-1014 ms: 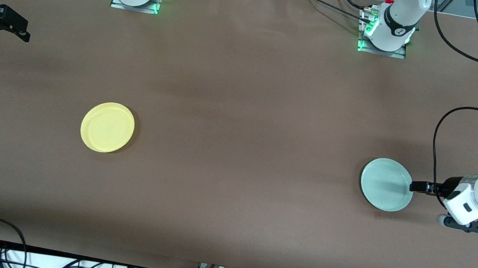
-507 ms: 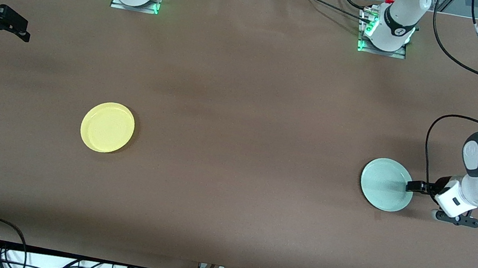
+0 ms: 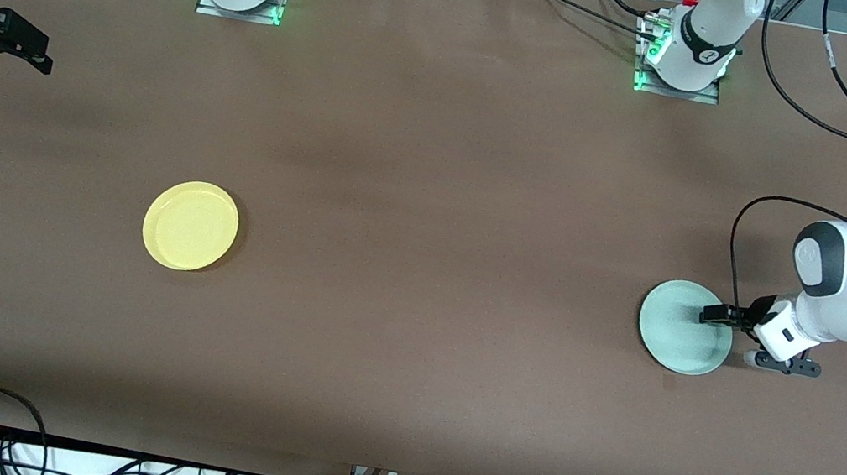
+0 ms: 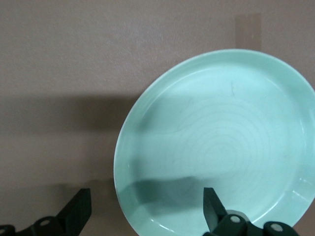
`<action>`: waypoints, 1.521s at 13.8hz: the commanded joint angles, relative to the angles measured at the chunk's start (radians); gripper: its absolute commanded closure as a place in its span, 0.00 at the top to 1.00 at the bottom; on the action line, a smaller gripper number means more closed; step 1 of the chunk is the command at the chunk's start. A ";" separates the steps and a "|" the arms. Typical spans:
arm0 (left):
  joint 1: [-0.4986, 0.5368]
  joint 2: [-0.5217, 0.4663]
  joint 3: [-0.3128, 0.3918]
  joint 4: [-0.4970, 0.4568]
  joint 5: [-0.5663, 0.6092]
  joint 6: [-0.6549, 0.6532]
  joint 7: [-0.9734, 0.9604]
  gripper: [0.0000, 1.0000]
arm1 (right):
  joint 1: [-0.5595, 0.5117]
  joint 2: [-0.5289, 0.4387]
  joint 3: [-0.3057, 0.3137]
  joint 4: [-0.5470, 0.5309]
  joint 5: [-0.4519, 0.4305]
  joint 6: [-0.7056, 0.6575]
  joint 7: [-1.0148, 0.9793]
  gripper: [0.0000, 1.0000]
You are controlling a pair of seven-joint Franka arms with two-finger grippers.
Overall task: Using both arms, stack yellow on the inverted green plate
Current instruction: 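Close the left gripper on the green plate's rim, then lift the green plate with the left gripper and tilt it upright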
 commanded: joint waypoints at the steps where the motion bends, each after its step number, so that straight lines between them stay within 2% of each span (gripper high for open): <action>1: 0.003 -0.022 0.014 -0.028 -0.034 0.014 0.066 1.00 | 0.001 0.005 -0.005 0.022 0.015 -0.021 0.008 1.00; 4: 0.004 -0.016 0.020 -0.031 -0.035 0.030 0.083 1.00 | 0.001 0.005 -0.005 0.022 0.015 -0.023 0.008 1.00; 5: 0.004 -0.016 0.021 -0.039 -0.035 0.031 0.081 0.91 | 0.001 0.005 -0.005 0.021 0.015 -0.023 0.008 1.00; 7: 0.003 -0.016 0.021 -0.056 -0.035 0.039 0.081 0.60 | 0.001 0.007 -0.005 0.024 0.015 -0.023 0.008 1.00; 10: 0.003 -0.016 0.021 -0.057 -0.034 0.039 0.081 0.21 | 0.001 0.008 -0.005 0.024 0.015 -0.021 0.008 1.00; 12: -0.002 -0.017 0.021 -0.051 -0.034 0.038 0.083 0.02 | 0.001 0.008 -0.005 0.024 0.015 -0.021 0.008 1.00; 16: -0.038 -0.025 0.020 -0.025 -0.027 0.037 0.083 0.00 | 0.001 0.010 -0.005 0.024 0.015 -0.020 0.008 1.00; 21: -0.221 -0.028 0.009 0.145 -0.012 0.028 0.064 0.00 | 0.001 0.010 -0.005 0.024 0.015 -0.018 0.008 1.00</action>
